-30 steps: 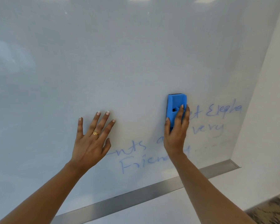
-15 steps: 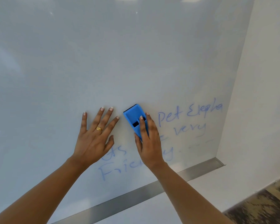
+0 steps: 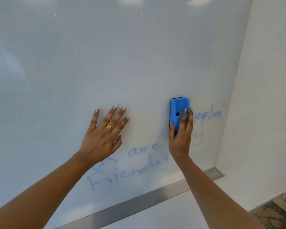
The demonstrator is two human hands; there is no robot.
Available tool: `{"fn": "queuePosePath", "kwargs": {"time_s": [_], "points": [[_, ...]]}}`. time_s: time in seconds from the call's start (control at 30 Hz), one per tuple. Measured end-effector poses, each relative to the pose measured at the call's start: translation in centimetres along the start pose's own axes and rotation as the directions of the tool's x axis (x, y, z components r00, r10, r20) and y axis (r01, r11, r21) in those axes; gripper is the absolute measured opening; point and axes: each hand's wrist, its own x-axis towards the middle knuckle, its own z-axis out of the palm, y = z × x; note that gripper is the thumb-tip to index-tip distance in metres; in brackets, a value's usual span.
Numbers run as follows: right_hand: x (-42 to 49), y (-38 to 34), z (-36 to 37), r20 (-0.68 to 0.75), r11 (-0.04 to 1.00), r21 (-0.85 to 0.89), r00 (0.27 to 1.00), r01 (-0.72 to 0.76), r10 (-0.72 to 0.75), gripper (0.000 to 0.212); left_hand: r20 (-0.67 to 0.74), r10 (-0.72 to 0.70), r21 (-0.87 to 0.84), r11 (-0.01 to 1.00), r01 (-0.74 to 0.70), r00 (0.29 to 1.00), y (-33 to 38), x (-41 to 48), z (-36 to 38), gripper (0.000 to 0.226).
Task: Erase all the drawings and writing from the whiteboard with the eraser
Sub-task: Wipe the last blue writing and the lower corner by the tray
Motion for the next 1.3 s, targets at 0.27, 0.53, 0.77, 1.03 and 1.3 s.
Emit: {"fn": "queuePosePath", "kwargs": {"time_s": [0.27,0.53,0.77,1.03,1.3], "points": [[0.5,-1.5,0.4,-0.071,0.97,0.096,0.97,-0.225,0.232,0.057,0.013,0.055,0.027,0.998,-0.055,0.998,1.0,3.3,0.0,0.055],[0.1,-2.1,0.2,0.057,0.986,-0.019,0.985,0.164,-0.163,0.049,0.015,0.166,0.076,0.983,-0.167,0.986,1.9,8.8,-0.2,0.056],[2.7,1.5,-1.3,-0.027,0.999,0.032,1.0,0.002,-0.001,0.051,-0.035,0.233,0.07,0.971,-0.23,0.972,4.2,14.6,-0.1,0.055],[4.1,6.6,-2.8,-0.177,0.928,0.17,0.916,-0.333,0.361,0.048,-0.036,0.323,0.107,0.942,-0.318,0.946,6.6,17.2,1.4,0.057],[4.2,8.2,-2.8,-0.132,0.618,0.391,0.622,-0.682,0.771,0.048,-0.039,0.338,0.2,0.925,-0.324,0.94,6.9,17.2,2.0,0.06]]}}
